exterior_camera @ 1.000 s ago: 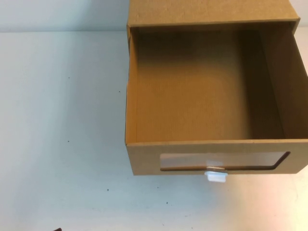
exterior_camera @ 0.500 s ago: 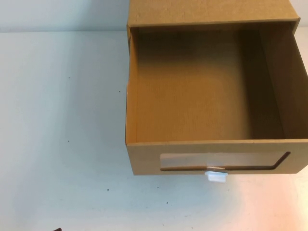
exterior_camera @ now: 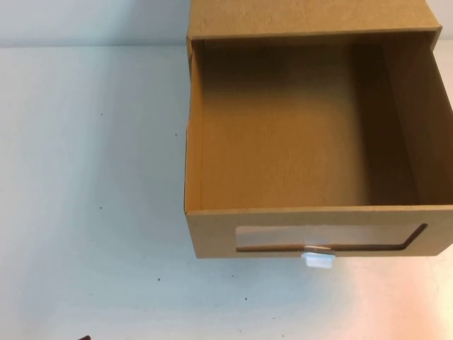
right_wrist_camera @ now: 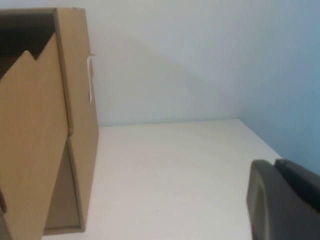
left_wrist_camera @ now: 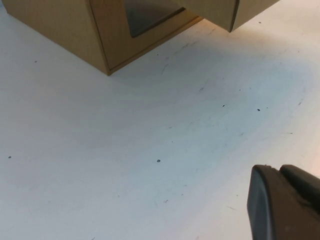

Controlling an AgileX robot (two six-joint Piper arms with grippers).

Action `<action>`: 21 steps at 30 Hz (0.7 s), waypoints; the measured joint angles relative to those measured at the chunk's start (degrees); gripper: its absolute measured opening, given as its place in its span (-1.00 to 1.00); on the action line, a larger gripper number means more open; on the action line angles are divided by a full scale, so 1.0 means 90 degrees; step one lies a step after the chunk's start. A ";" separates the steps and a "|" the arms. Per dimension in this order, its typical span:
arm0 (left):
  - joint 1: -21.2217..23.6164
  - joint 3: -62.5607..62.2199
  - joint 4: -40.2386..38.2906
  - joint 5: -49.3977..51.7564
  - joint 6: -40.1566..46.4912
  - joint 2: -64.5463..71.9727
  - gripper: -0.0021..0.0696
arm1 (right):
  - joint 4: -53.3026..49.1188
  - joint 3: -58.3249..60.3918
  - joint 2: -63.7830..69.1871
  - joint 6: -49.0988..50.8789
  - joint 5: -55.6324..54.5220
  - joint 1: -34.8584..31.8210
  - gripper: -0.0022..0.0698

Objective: Open the shoe box
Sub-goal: 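Pull the top drawer of the cardboard box fully open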

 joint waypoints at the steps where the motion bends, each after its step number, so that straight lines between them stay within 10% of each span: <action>1: 0.0000 0.0000 0.0000 0.0000 0.0000 0.0000 -0.95 | 0.0051 0.0021 0.0000 -0.0012 -0.0062 0.0000 -0.98; 11: 0.0000 0.0000 0.0000 0.0000 0.0000 0.0000 -0.95 | 0.6803 0.0172 0.0000 -0.7138 0.0731 0.0000 -0.98; 21: 0.1444 0.0000 0.0000 0.0000 0.0000 0.0000 -0.95 | 0.6932 0.0290 0.0000 -0.7174 0.1673 0.0000 -0.98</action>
